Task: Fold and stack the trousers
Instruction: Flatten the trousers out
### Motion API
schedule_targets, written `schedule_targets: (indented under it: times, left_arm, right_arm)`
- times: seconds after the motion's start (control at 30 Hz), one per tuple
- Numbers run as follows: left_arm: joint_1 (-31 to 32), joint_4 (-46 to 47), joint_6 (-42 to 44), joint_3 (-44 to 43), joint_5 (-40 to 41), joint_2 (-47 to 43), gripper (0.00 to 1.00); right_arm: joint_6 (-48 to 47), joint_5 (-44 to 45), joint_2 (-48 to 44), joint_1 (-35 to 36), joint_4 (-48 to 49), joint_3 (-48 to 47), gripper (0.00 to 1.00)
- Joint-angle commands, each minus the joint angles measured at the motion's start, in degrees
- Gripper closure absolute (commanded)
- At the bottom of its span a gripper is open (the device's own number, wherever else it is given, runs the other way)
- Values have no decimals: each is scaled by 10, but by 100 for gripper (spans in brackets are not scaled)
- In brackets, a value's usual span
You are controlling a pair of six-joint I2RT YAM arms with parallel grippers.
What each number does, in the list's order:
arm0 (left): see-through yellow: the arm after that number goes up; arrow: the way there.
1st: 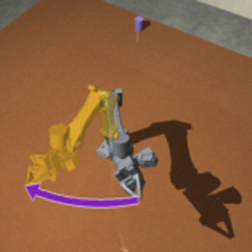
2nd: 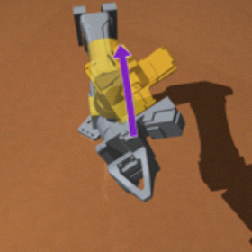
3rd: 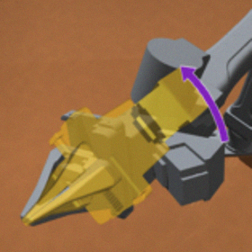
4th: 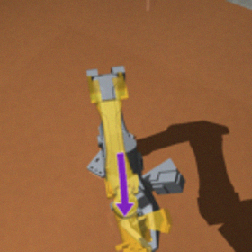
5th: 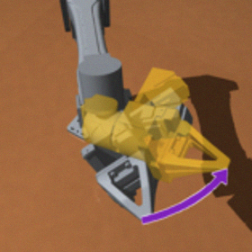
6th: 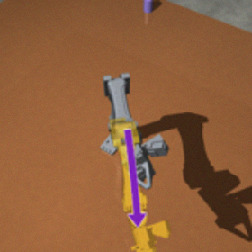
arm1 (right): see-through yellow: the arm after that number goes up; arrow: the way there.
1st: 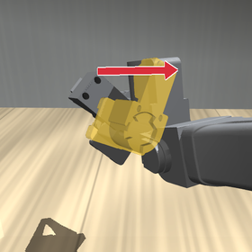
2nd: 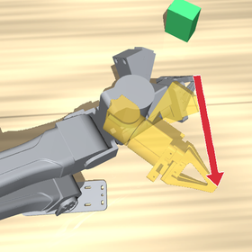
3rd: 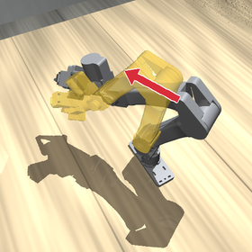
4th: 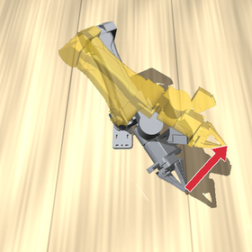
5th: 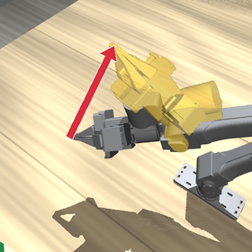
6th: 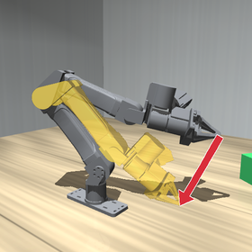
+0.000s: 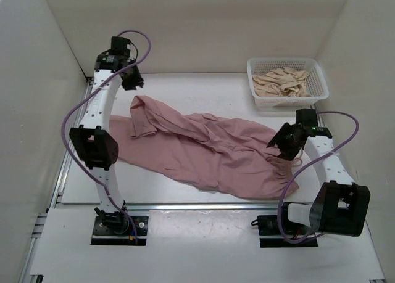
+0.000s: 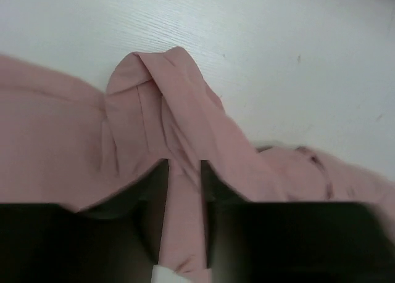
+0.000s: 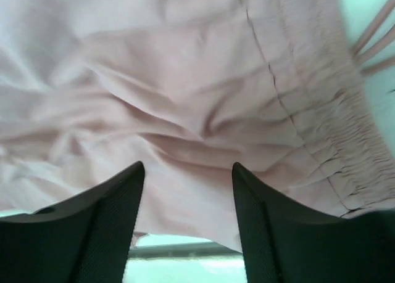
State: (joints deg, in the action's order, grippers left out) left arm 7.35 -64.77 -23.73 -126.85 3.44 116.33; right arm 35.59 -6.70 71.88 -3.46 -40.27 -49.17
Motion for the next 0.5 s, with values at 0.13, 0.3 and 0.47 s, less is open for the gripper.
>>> schedule_targets:
  times: [0.13,0.3,0.47]
  left_arm:
    - [-40,13,8,32,10,-35,86]
    - [-45,0,8,49,-3,1,0]
    - [-59,14,13,96,-26,27,0]
  right_arm:
    - [1,40,126,-40,-6,-157,36]
    - [51,-35,254,-74,6,-250,16]
    - [82,-89,341,-95,12,-286,11]
